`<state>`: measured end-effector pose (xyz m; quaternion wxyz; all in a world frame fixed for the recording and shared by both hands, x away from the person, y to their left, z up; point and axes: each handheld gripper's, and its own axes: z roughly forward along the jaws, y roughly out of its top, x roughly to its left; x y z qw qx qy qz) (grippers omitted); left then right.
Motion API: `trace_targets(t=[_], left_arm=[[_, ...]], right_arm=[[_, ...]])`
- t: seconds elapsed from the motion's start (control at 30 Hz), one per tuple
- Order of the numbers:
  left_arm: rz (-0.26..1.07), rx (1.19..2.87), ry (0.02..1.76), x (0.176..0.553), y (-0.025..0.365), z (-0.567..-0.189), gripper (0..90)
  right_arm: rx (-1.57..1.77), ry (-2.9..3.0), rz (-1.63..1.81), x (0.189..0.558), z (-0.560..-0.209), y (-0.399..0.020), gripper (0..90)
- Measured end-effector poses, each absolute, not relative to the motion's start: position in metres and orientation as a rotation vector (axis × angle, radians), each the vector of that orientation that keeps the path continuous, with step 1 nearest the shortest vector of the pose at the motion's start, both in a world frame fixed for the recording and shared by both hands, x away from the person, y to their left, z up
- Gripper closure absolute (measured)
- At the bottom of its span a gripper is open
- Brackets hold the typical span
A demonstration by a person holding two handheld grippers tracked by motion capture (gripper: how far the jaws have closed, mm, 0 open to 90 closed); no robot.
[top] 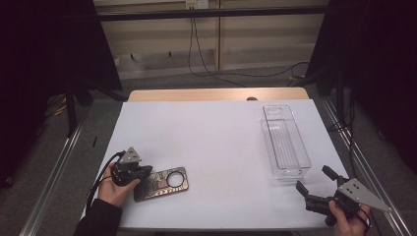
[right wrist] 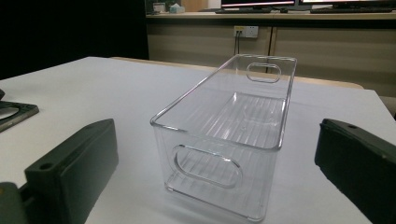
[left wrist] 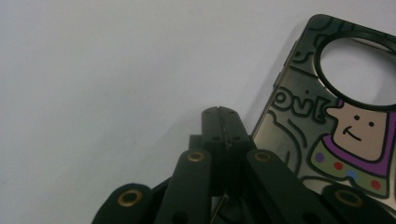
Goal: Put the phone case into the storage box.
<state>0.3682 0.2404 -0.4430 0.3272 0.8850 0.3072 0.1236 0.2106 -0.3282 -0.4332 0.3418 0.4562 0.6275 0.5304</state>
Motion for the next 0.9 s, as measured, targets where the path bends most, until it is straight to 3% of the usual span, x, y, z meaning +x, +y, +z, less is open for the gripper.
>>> trace_targets(t=[0.77, 0.9], left_arm=[[0.271, 2.287, 0.822, 0.357, 0.243, -0.443, 89.0], [0.32, 2.28, 0.825, 0.357, 0.245, -0.443, 88.4]], right_arm=[[1.186, 1.636, 1.374, 0.212, -0.434, -0.328, 0.0], [1.182, 1.64, 1.373, 0.211, -0.433, -0.328, 0.0]])
